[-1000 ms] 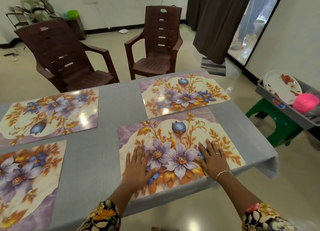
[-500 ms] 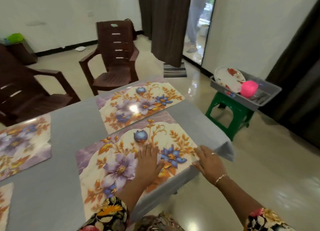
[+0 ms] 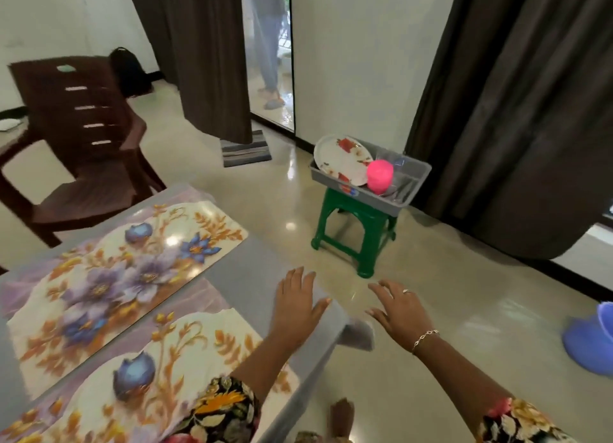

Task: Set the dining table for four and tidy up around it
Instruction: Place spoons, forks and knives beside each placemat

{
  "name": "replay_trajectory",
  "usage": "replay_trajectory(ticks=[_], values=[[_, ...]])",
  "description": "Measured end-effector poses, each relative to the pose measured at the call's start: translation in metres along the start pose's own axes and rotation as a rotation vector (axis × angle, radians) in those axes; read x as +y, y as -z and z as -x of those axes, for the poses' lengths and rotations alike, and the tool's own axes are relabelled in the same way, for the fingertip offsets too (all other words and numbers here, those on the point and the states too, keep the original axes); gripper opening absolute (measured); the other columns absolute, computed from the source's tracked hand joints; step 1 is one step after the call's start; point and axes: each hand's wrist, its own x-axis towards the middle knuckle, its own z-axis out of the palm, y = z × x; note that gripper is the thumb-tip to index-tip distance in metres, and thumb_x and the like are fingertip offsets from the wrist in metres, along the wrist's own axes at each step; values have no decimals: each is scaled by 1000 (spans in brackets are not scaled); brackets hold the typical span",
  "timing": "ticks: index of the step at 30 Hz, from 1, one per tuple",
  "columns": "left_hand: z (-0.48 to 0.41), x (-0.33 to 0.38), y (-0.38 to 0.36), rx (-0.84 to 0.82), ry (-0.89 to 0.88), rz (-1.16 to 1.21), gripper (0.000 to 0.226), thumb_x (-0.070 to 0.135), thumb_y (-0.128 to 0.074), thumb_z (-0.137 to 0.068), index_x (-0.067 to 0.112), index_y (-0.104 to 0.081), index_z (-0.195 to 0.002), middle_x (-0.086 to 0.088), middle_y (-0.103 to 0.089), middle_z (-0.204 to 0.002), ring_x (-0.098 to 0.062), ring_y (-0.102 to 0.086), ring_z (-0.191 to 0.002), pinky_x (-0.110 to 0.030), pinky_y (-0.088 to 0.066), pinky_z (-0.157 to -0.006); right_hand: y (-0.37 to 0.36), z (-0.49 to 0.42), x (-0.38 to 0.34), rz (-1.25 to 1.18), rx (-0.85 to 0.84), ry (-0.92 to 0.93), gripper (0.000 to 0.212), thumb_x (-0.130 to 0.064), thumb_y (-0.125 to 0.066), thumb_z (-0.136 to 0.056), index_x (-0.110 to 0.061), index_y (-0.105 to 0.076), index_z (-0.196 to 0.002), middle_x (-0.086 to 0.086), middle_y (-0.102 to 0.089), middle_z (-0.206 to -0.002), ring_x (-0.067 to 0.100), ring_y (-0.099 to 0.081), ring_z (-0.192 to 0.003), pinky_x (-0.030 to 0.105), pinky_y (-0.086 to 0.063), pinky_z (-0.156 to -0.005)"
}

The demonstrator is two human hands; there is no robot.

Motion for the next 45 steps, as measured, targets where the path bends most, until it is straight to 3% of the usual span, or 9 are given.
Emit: replay_trajectory(ticks=[2, 4, 10, 16, 19, 22, 28, 32, 45], values=[[-35, 12, -4, 23, -13, 48, 82, 65, -14, -81, 13, -34, -142, -13, -26, -151, -29, -20, -141, -36, -14, -114, -4, -19, 24, -6, 6, 5, 59, -56, -14, -93, -19, -60, -104, 4, -67, -90, 19, -66, -70, 25, -53, -57], [-67, 21, -8, 22, 3, 50, 76, 62, -21, -86, 13, -34, -142, -13, -27, -151, -29, -21, -141, -36, -15, -114, -5, -39, 45, -25, -26, 21, 59, -55, -8, -94, -21, -55, -105, 3, -67, -89, 16, -66, -71, 24, -52, -57], [-153, 45, -17, -47, 5, -17, 58, 48, -33, -97, 17, -26, -145, -7, -22, -153, -22, -16, -142, -32, -11, -116, -10, -90, 108, -96, -136, -70, 44, -51, -37, -81, -20, -62, -102, 1, -65, -86, 16, -64, -67, 26, -53, -55], [-226, 74, -29, -65, 25, -44, 57, 49, -32, -97, 18, -26, -145, -4, -25, -152, -20, -18, -141, -30, -13, -116, -20, -137, 175, -85, -227, -103, 53, -55, -30, -85, -20, -69, -96, -3, -65, -82, 12, -64, -66, 22, -52, -54], [-263, 92, -37, -68, 44, -11, 55, 47, -35, -97, 18, -30, -143, -3, -29, -150, -19, -21, -140, -30, -15, -116, -26, -169, 214, -157, -259, -128, 45, -47, -43, -86, -15, -65, -109, 4, -64, -96, 21, -65, -84, 31, -54, -70], [-300, 117, -45, -64, 87, -16, 54, 46, -37, -97, 18, -33, -142, -2, -33, -148, -18, -26, -137, -30, -18, -116, -26, -203, 256, -219, -302, -132, 49, -43, -45, -90, -13, -52, -129, 9, -56, -117, 26, -54, -107, 35, -44, -92], [-375, 173, -55, -104, 90, -5, 47, 44, -44, -95, 21, -41, -136, 2, -43, -141, -14, -37, -129, -25, -27, -108, -29, -256, 338, -263, -263, -196, 67, -56, -30, -82, -11, -56, -124, 11, -60, -111, 31, -58, -101, 38, -46, -87], [-421, 199, -60, -125, 81, 18, 45, 36, -51, -93, 18, -46, -133, 1, -48, -138, -15, -41, -126, -25, -30, -107, -32, -286, 376, -261, -321, -235, 48, -38, -48, -92, -16, -44, -135, 7, -52, -124, 25, -50, -113, 31, -39, -96], [-601, 208, -87, -395, -63, 71, 40, 25, -51, -93, 11, -46, -130, -8, -53, -130, -24, -52, -116, -35, -44, -96, -79, -396, 432, -499, -410, -545, 45, -12, -50, -91, -17, -40, -135, 9, -48, -127, 24, -50, -116, 31, -40, -96]])
